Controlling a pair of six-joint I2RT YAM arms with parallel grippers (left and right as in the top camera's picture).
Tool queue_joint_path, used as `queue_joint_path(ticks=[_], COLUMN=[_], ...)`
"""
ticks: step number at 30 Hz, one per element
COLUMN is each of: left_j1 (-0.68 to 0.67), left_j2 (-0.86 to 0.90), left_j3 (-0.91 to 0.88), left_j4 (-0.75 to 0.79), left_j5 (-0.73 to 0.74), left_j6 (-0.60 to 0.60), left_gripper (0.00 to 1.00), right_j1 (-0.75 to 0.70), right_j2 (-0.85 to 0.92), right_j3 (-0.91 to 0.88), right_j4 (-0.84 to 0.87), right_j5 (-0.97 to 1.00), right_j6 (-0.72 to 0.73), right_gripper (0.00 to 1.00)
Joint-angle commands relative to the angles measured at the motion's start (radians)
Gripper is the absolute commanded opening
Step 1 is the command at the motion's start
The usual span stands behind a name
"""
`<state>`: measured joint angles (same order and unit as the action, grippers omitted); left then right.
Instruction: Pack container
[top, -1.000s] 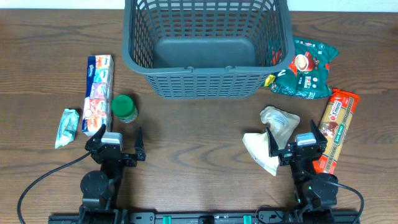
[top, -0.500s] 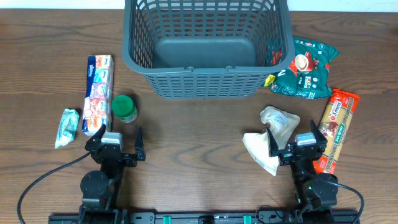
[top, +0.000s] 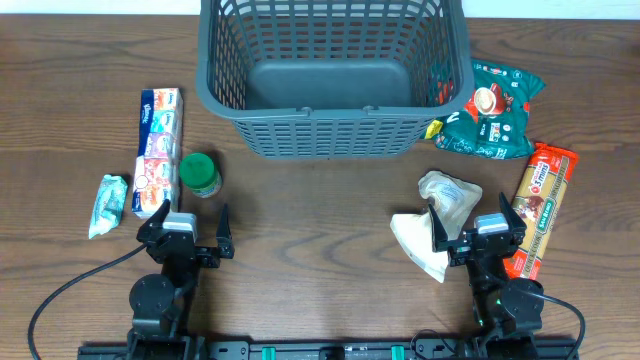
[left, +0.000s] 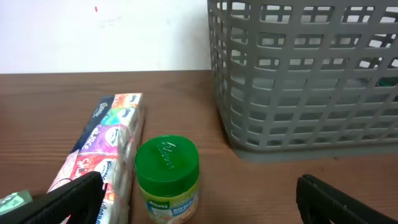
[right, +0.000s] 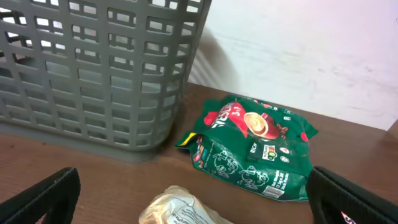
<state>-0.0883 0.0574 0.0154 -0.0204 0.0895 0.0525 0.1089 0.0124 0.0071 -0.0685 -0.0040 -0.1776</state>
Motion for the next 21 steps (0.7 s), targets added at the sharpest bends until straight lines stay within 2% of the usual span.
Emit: queue_joint_path(ticks=[1, 9, 14, 16, 19, 21], left_j1=[-0.005, -0.005, -0.005, -0.005, -0.005, -0.005], left_j2=[0.002, 0.002, 0.002, 0.002, 0.014, 0.031], left_j3=[-0.011, -0.011, -0.008, 0.001, 0.035, 0.081], left_j4=[-0.042, -0.038, -0.025, -0.026, -0.077, -0.144], left_j5=[0.007, 0.0, 0.001, 0.0, 0.0, 0.0], left_j6=[-0.002, -0.001, -0.033, -0.121, -0.189, -0.189], left_gripper=[0.99, 0.99, 0.99, 0.98, 0.99, 0.98], right_j1=[0.009, 0.009, 0.009, 0.008, 0.008, 0.008], right_j2=[-0.004, -0.003, -0.003, -0.003, 0.0, 0.012], right_j3=[-0.002, -0.002, -0.001, 0.011, 0.046, 0.093], right_j4=[-0.005, 0.001, 0.099, 0.109, 0.062, -0.017], right_j5=[0.0, -0.008, -0.013, -0.012, -0.019, -0.053], right_j6=[-0.011, 0.019, 0.03, 0.163, 0.42, 0.477], right_gripper=[0.99, 0.99, 0.99, 0.99, 0.99, 0.99])
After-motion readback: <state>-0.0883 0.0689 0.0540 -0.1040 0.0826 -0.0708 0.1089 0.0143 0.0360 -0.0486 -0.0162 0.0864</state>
